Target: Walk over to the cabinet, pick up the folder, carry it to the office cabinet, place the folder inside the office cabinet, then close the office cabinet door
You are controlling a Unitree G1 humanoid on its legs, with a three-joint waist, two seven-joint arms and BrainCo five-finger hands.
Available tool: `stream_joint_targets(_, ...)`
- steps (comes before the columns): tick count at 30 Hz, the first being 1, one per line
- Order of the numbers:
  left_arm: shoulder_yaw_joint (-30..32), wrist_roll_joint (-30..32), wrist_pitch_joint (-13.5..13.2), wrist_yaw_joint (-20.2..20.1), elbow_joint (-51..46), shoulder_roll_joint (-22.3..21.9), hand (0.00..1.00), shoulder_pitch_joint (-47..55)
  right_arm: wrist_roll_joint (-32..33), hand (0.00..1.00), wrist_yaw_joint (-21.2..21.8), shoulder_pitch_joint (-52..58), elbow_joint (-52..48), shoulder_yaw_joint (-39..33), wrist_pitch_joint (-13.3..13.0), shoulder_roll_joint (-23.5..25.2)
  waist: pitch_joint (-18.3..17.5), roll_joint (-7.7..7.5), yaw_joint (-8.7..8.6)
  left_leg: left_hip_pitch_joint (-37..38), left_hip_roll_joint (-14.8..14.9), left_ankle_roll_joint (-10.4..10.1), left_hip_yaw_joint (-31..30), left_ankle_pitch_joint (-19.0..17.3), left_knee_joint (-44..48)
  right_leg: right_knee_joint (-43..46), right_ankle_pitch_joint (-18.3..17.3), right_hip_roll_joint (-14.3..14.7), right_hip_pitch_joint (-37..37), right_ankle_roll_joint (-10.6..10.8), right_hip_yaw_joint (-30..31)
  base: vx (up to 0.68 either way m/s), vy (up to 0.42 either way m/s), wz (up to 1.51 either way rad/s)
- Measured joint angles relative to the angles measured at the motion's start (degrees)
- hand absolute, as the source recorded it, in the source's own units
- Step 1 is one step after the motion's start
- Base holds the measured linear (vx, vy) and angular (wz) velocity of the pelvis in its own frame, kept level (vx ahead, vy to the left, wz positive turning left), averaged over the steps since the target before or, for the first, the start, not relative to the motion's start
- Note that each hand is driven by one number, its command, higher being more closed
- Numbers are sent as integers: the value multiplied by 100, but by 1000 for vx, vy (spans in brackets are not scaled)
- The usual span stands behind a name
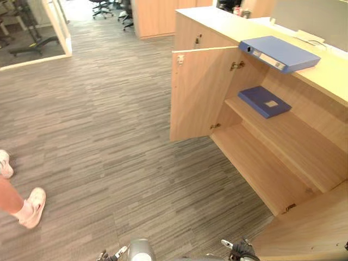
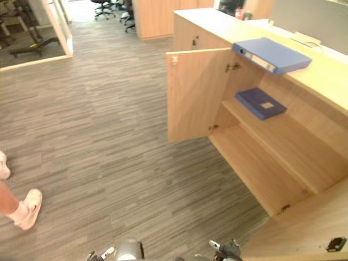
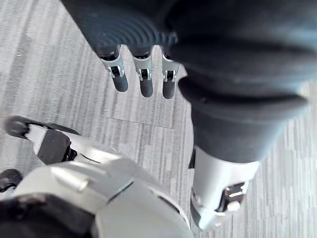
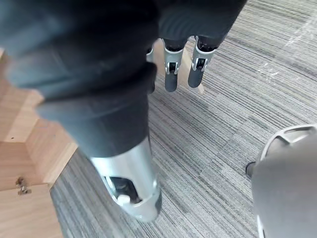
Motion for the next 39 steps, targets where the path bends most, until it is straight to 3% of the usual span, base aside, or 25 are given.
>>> stream_joint_targets(1, 4, -10, -4, 13, -2, -5, 0, -6, 0, 0, -11, -15, 0, 19, -2, 2, 0, -4, 15, 7, -205, -46, -467, 26, -965, -102, 19, -39, 90, 54, 250, 260, 151, -79)
stream_joint_targets(2, 4, -13, -5, 18, -2, -6, 0, -9, 0, 0, -15, -18, 1, 45, -4, 0, -4, -10, 21, 13, -277, -79, -651, 49, -1307, -118, 16, -64, 98, 84, 348, 324, 221, -117)
stream_joint_targets(3, 13, -32, -7, 51, 6, -15, 0, -45, -1, 0, -20, -27, 2, 51, -13, 1, -14, -23, 34, 11, -483, -231, -1272, 356, -2204, -154, 18, -161, 100, 209, 671, 287, 220, -97)
stream_joint_targets(5, 20, -60, -5, 78, 31, -19, 0, -43, -1, 0, -22, 21, 2, 59, -15, 12, -109, -34, 54, 123, -633, -315, -1405, 992, -2518, -231, 55, -246, 129, 351, 938, 376, 286, -95)
stream_joint_targets(6, 76, -66, -7, 92, 123, 53, 0, -78, 2, 0, -25, 9, -1, 58, -14, 92, -143, -112, 45, 242, -726, -369, -1289, 1316, -2602, -291, 97, -400, 188, 447, 1119, 478, 365, -84)
stream_joint_targets(7, 146, -68, -4, 98, 154, 91, 0, -91, -2, 0, -20, 49, -34, 71, -20, 167, -184, -245, 29, 316, -806, -249, -1086, 1287, -2595, -302, 207, -571, 155, 631, 1196, 373, 306, -73)
stream_joint_targets(10, 192, -109, -9, 98, 205, 132, 0, -117, -1, 0, 4, 63, -165, 95, -27, 311, -273, -378, 128, 641, -923, 42, -446, 1102, -2642, -62, 294, -927, 73, 768, 1354, 239, 276, -83)
stream_joint_targets(14, 178, -166, 6, 96, 398, 117, 0, -146, -2, 0, 142, 54, -467, 105, -29, 438, -308, -269, 131, 1256, -994, 268, 261, 964, -2904, 1522, 299, -1459, -648, 726, 1086, 100, 261, -110)
stream_joint_targets(16, 180, -172, 12, 96, 463, 141, 0, -156, 0, 0, 152, 54, -507, 56, -33, 439, -301, -255, 52, 1583, -1020, 373, 492, 893, -3207, 2262, 281, -1830, -946, 469, 330, -1, 143, -57)
stream_joint_targets(17, 178, -167, 21, 96, 475, 165, 0, -152, 0, 0, 153, 54, -499, 35, -33, 439, -299, -267, 18, 1713, -1020, 378, 553, 879, -3308, 2360, 272, -1884, -937, 479, 154, -25, 47, -32)
stream_joint_targets(20, 131, -125, 23, 90, 468, 188, 0, -168, 0, 0, 157, 54, -495, -19, -59, 435, -292, -279, -47, 1708, -984, 386, 626, 728, -3303, 2030, 137, -1807, -885, 693, 48, -63, -31, -38)
stream_joint_targets(22, 127, -30, 33, 82, 469, 236, 0, -213, 0, 0, 155, 50, -450, -49, -61, 451, -239, -395, -41, 1698, -983, 272, 733, 644, -3242, 1452, -58, -1712, -630, 836, -96, -29, -121, -44)
stream_joint_targets(25, 122, 195, 97, 72, 472, 252, 0, -234, -1, 0, 135, 76, -330, -77, -22, 309, -187, -403, -144, 1716, -925, 220, 606, 616, -3272, 1283, -175, -1578, -544, 756, -275, 8, -122, -9)
stream_joint_targets(29, 144, 281, 98, 37, 456, 288, 0, -235, 0, 0, 100, 194, -220, -245, -11, 341, -191, -469, -155, 1699, -848, 135, 534, 584, -3257, 1078, -214, -1431, -441, 684, -309, 72, -34, 5)
stream_joint_targets(31, 149, 315, 120, 36, 436, 287, 0, -202, 17, 0, 90, 254, -237, -302, -16, 351, -218, -424, -229, 1645, -818, 109, 423, 400, -3068, 1069, -243, -1404, -343, 644, -405, 104, 27, 20)
stream_joint_targets(33, 149, 333, 137, 29, 342, 260, 0, -132, 9, 0, 95, 253, -237, -292, -16, 365, -293, -373, -257, 1401, -648, 62, 288, 46, -2513, 966, -249, -1236, -245, 631, -418, 107, 33, 24)
stream_joint_targets(35, 272, 326, 177, -51, 148, 176, 0, -54, 28, 0, 102, 266, -264, -276, -18, 360, -329, -285, -233, 938, -299, -105, 177, -398, -1138, 657, -302, -856, 36, 576, -405, 173, 68, 0)
stream_joint_targets(37, 355, 296, 221, -96, 37, 108, 0, -37, 40, 0, 101, 266, -262, -265, -18, 345, -298, -210, -173, 373, 44, -133, 50, -307, 407, 486, -338, -637, 293, 591, -321, 224, 102, -45)
stream_joint_targets(39, 363, 278, 239, -125, 8, 115, 0, -22, 79, 0, 102, 301, -257, -125, -18, 329, -306, -203, -134, 209, 204, -182, 78, 112, 1300, 227, -337, -555, 643, 588, -143, 195, 132, -62)
